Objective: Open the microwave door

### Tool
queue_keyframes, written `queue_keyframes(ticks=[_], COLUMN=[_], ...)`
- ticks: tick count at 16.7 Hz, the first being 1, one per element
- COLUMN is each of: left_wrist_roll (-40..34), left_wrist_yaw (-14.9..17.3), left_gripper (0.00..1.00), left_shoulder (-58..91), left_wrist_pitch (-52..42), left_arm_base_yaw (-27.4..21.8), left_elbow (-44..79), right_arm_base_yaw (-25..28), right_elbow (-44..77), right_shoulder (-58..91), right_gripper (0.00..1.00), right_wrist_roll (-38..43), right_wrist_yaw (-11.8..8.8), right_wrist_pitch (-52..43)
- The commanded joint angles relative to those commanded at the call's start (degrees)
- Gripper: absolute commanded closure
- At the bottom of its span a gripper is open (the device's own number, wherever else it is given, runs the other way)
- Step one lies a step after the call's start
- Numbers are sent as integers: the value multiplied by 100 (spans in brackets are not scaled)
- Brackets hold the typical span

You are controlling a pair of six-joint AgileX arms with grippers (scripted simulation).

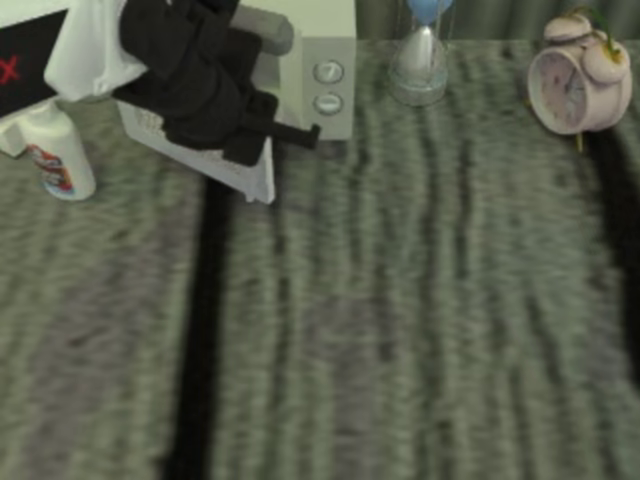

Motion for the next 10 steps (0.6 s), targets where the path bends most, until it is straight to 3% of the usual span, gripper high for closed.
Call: queue_keyframes(ticks=[10], left_wrist_roll=[162], left_wrist_yaw=[131], left_gripper=[100], left_shoulder=[-90], left_wrist_pitch=[32], left_arm_base_yaw=[36], left_elbow=[-109], right_arm_base_yaw=[0], right_elbow=[0], right_shoulder=[0], right_gripper=[0], right_wrist_roll=[0], right_wrist_yaw=[0], right_wrist_pitch=[0])
